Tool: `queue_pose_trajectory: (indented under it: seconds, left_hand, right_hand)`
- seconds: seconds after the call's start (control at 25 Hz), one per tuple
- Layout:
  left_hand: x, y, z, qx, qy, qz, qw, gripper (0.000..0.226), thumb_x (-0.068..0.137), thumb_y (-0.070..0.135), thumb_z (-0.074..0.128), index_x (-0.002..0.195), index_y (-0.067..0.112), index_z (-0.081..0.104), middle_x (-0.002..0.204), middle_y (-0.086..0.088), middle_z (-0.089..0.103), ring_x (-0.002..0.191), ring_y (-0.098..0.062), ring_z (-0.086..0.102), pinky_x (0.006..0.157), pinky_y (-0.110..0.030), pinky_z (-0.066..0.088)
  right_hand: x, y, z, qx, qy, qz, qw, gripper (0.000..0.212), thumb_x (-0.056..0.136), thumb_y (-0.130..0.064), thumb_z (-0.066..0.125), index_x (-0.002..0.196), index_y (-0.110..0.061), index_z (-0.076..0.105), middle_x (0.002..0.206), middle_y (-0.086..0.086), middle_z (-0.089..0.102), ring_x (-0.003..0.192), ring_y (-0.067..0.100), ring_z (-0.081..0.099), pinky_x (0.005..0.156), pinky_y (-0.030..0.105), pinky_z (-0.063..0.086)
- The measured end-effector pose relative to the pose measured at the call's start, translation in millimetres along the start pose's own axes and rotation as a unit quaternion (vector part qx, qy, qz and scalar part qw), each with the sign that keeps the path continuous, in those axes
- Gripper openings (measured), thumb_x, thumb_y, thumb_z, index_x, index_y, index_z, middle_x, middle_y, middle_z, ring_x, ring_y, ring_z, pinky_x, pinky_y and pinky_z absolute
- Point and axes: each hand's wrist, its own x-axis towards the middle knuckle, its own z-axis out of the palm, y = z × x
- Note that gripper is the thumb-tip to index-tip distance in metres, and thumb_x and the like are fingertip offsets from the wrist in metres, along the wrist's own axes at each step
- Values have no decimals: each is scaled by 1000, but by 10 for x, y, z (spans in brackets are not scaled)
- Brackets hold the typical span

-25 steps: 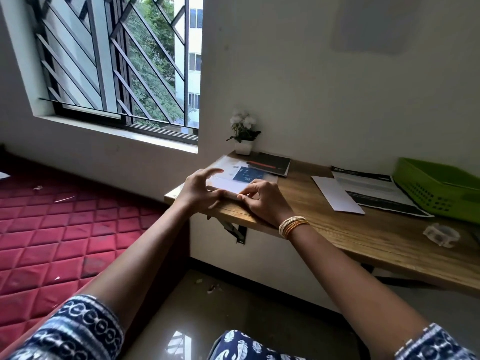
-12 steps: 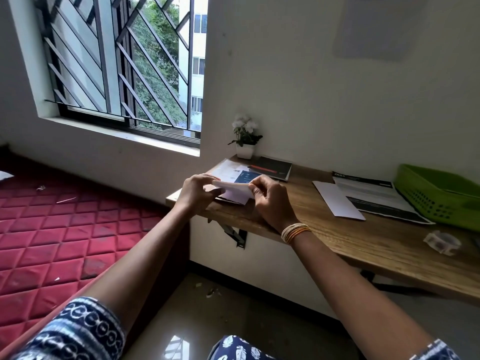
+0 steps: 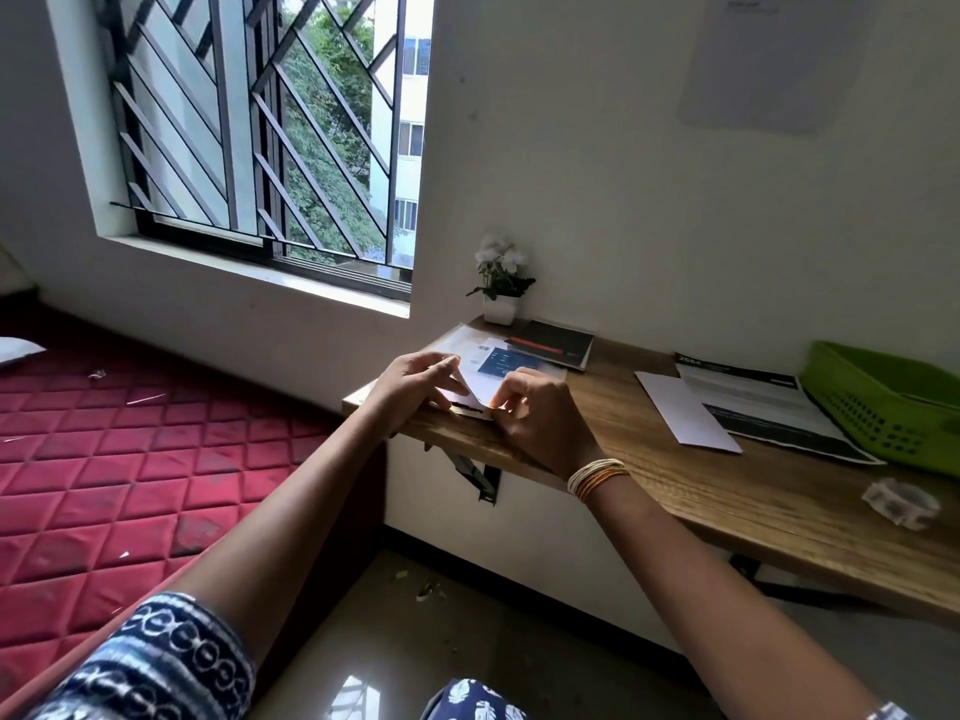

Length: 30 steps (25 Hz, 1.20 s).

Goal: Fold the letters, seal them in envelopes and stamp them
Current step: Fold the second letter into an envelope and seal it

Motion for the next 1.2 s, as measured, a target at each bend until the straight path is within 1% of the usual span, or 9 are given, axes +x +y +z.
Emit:
queue_pose_trajectory:
  seconds: [0.12, 0.24, 0.36, 0.48, 0.6, 0.76, 0.96, 1.08, 1.2]
  left_hand:
    - [24, -45, -38, -5, -10, -19, 1000, 43, 83, 14, 65, 124, 4, 58, 83, -7, 68, 54, -9, 67, 55, -19, 56]
    - [39, -50, -51, 14, 5, -35, 999, 51, 76, 6, 57, 127, 6, 58, 84, -5, 68, 53, -3, 64, 53, -13, 50]
    - [42, -42, -52, 32, 4, -21, 999, 67, 61, 10, 51, 127, 6, 59, 110, -10, 66, 62, 1, 63, 59, -9, 48]
    - [47, -54, -60, 9, -12, -25, 1000, 59, 71, -3, 56, 129, 3, 56, 121, -16, 61, 62, -1, 67, 59, -12, 52]
    - [87, -96, -74, -43, -33, -28, 998, 57, 75, 1, 57, 132, 2, 51, 106, -14, 66, 57, -12, 69, 63, -19, 57]
    - [93, -76, -65, -57, -43, -46, 996, 37, 99, 16, 41, 134, 6, 45, 78, -4, 75, 53, -13, 68, 58, -20, 53]
    - [91, -106, -6, 80, -7, -33, 996, 45, 96, 19, 52, 140, 16, 42, 127, -11, 56, 64, -13, 69, 82, -35, 54]
    - [90, -83, 0, 127, -7, -36, 991, 53, 85, 11, 68, 134, 22, 50, 122, -19, 58, 75, -27, 67, 88, -46, 55]
    - [45, 89, 130, 253, -6, 0, 967, 47, 79, 25, 76, 123, 32, 60, 100, -6, 60, 78, -17, 58, 78, -28, 53]
  right_hand:
    - [-5, -14, 3, 11, -8, 10, 1000, 9, 73, -19, 74, 78, -15, 67, 83, -1, 64, 72, 9, 57, 61, 16, 46]
    - [-11, -26, 3, 11, -7, 21, 1000, 19, 74, -30, 77, 83, -17, 69, 85, -4, 64, 72, 5, 56, 60, 7, 41]
    - [-7, -34, -5, 10, -14, 22, 1000, 22, 74, -32, 77, 89, -17, 71, 88, -5, 66, 75, 5, 58, 61, 7, 41]
    - [1, -21, 7, -3, -16, 15, 1000, 23, 76, -26, 74, 96, -15, 72, 92, -2, 68, 78, 7, 60, 66, 15, 50]
    - [12, 0, 30, -18, -2, 1, 1000, 16, 81, -17, 70, 96, -12, 75, 91, 1, 69, 77, 12, 64, 69, 30, 57]
    - [-6, -5, 6, -31, 59, -3, 998, 11, 85, -14, 67, 91, -9, 75, 88, 5, 70, 77, 17, 64, 69, 34, 57]
    - [-20, -70, -234, 75, 133, 87, 984, 12, 91, -7, 55, 97, -12, 64, 94, 4, 67, 85, 11, 61, 69, 10, 48]
    - [42, -89, -518, 159, 193, 144, 957, 11, 92, -5, 53, 89, -15, 54, 79, -4, 56, 73, 5, 52, 61, 11, 42]
    - [130, -67, -808, 261, 227, 139, 928, 19, 90, -3, 51, 82, -20, 47, 77, -4, 47, 72, 8, 43, 65, 23, 40]
